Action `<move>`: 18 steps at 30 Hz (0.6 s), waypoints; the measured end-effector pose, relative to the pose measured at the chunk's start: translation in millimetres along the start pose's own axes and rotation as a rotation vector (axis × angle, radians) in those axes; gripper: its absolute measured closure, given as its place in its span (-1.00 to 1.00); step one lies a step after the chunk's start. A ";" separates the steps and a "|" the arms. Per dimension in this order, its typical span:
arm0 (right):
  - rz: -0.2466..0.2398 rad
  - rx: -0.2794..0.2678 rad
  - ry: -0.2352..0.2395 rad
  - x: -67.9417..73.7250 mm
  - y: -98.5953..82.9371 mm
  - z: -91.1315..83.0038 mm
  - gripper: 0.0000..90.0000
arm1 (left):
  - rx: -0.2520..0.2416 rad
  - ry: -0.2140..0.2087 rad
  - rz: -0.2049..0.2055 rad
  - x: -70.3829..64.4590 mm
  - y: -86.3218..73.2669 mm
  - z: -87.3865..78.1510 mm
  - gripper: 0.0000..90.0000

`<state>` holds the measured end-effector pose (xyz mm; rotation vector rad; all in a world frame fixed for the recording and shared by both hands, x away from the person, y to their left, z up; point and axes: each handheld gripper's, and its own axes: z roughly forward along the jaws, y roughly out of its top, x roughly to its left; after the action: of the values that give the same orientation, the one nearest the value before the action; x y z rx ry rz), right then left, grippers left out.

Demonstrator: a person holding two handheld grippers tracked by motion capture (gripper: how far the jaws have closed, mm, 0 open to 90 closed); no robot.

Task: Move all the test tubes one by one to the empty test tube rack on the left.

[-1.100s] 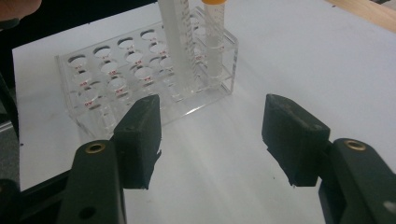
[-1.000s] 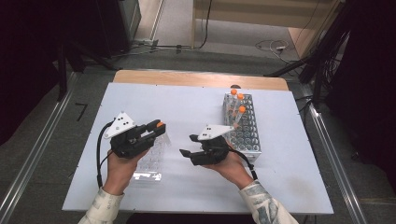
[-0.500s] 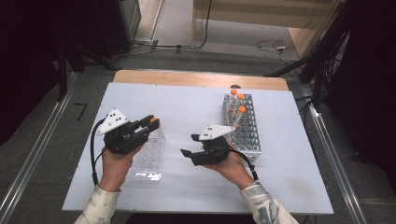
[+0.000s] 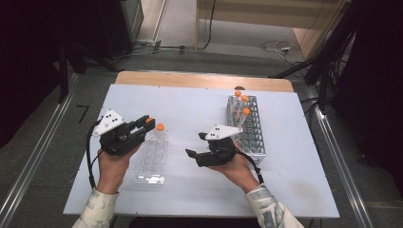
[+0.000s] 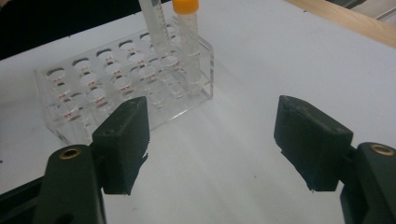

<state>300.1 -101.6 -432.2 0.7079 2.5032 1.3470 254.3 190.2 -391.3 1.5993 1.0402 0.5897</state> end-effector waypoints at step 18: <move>0.017 -0.015 -0.004 -1.0 -1.5 -2.7 -0.46 | 0.109 0.067 0.091 -15.7 -20.2 23.9 0.56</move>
<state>299.4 -104.8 -431.9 0.7301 2.4870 1.3666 259.4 165.0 -415.1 1.7397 1.0693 0.6613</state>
